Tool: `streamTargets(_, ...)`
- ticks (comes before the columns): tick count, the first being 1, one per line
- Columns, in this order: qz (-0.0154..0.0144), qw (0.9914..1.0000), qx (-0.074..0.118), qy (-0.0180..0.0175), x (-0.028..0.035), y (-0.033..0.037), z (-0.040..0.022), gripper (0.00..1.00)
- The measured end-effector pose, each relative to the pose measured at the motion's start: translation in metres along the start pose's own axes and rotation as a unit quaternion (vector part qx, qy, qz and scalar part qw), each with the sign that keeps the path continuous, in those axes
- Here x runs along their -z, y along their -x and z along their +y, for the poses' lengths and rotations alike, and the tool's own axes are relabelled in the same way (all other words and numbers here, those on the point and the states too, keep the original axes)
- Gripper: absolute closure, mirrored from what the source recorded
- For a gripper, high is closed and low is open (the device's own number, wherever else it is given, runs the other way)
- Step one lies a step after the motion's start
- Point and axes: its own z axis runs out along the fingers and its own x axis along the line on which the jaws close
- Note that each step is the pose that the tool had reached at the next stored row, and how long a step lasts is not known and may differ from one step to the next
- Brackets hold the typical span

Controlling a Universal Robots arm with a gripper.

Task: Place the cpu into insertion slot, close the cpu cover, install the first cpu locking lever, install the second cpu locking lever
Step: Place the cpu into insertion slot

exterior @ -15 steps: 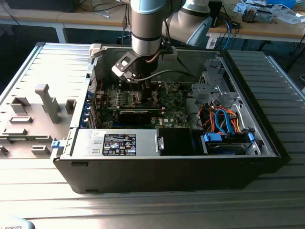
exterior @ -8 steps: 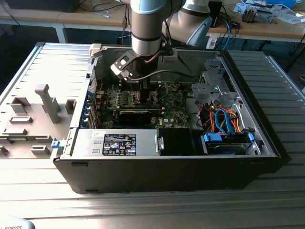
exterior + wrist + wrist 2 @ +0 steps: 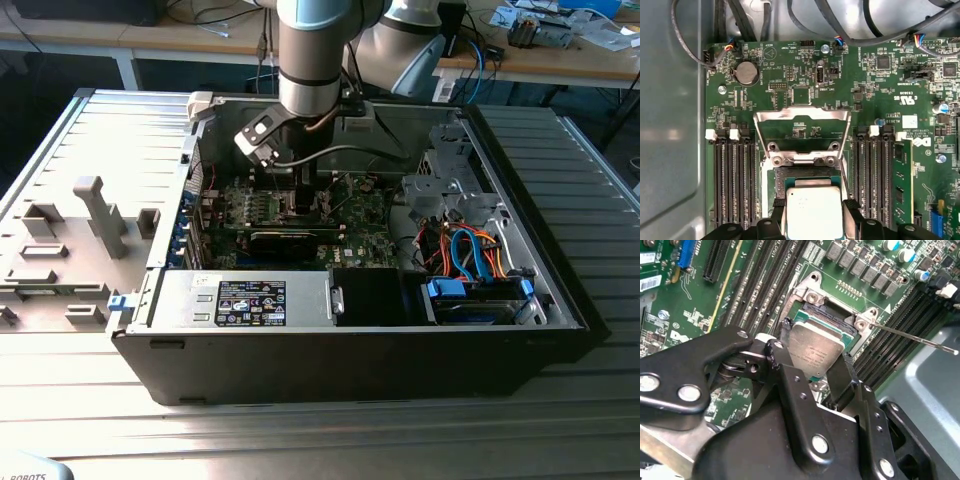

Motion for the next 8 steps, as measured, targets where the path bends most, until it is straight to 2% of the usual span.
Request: streamTargets(8, 0.0, 1.0, 0.0, -0.0002, -0.0057, -0.0043, 0.0, 0.46)
